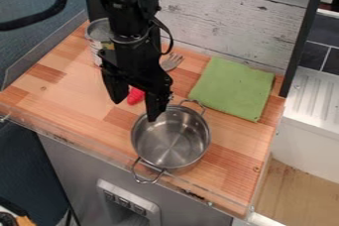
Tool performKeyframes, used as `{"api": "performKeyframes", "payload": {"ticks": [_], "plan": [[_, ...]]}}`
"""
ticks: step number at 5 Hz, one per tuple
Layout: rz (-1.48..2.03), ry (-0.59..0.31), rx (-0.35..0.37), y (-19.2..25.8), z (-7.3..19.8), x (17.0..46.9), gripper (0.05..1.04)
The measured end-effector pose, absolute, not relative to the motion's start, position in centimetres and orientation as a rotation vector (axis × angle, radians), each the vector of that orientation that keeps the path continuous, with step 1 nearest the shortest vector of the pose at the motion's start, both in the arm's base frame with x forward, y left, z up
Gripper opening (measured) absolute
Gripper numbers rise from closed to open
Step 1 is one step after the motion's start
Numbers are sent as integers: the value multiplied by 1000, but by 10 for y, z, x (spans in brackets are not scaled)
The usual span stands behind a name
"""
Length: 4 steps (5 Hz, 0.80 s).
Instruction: Move the red fork to the bottom left side of the table
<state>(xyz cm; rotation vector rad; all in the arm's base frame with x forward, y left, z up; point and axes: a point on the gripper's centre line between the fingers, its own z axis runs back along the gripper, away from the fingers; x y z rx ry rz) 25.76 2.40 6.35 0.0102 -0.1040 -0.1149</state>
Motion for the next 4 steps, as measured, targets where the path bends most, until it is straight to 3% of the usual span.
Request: {"api": "performKeyframes", "payload": {"ticks": [1, 4], "plan": [[-112, -75, 6, 24, 56, 256, 1001], [0, -103, 12, 72, 44, 334, 1001]]}}
